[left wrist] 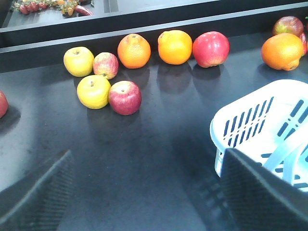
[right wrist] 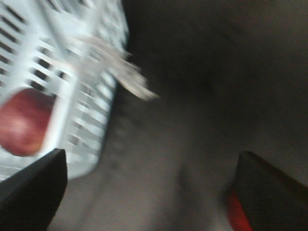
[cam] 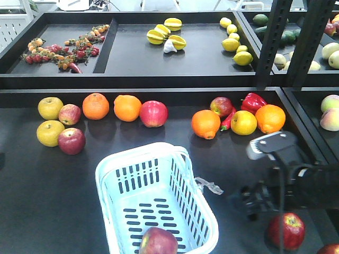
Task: Pick three apples into basket with both arms
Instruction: 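Lift the red apple and release it into the basket with the right gripper, then return the right gripper to the next red apple and grasp it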
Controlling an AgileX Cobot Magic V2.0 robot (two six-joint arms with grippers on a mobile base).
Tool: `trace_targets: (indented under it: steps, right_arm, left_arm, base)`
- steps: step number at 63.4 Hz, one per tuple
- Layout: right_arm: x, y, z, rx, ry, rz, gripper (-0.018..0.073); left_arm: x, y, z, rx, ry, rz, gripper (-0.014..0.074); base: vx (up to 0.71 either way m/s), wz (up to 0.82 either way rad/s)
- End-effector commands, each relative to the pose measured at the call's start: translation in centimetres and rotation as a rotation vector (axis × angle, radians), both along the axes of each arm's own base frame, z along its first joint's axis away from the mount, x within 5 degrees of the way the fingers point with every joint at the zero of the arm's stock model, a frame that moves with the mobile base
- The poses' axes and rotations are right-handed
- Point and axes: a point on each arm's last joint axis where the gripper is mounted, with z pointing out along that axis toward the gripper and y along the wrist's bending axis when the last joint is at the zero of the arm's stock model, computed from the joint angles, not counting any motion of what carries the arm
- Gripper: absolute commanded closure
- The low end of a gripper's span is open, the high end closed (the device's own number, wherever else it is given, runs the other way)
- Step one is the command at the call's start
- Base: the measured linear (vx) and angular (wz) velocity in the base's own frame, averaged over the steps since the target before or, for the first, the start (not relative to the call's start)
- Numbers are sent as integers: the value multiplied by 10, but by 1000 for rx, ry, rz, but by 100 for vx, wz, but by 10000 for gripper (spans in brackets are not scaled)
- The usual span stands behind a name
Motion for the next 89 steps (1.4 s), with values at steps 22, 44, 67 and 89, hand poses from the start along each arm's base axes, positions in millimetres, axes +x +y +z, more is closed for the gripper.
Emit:
trace_targets:
  steps: [22,44,67,89]
  right_arm:
    - [13,-63,-7,-144,60,-283,-78]
    - [31,-67,-58,-160,205,-303,-66]
    - [43,-69,-104,-185,257,-319,-48]
    - [43,-69,-110,-181,282,-329,151]
  left_arm:
    - [1,-1,11,-14,-68,-9,11]
    - [1,-1,11,-14,-68,-9,11]
    - [1,-1,11,-14,-68,-9,11]
    - [1,-1,11,-14,-68,-9,11]
  base:
    - [0,0]
    - [0,0]
    - [0,0]
    - [0,0]
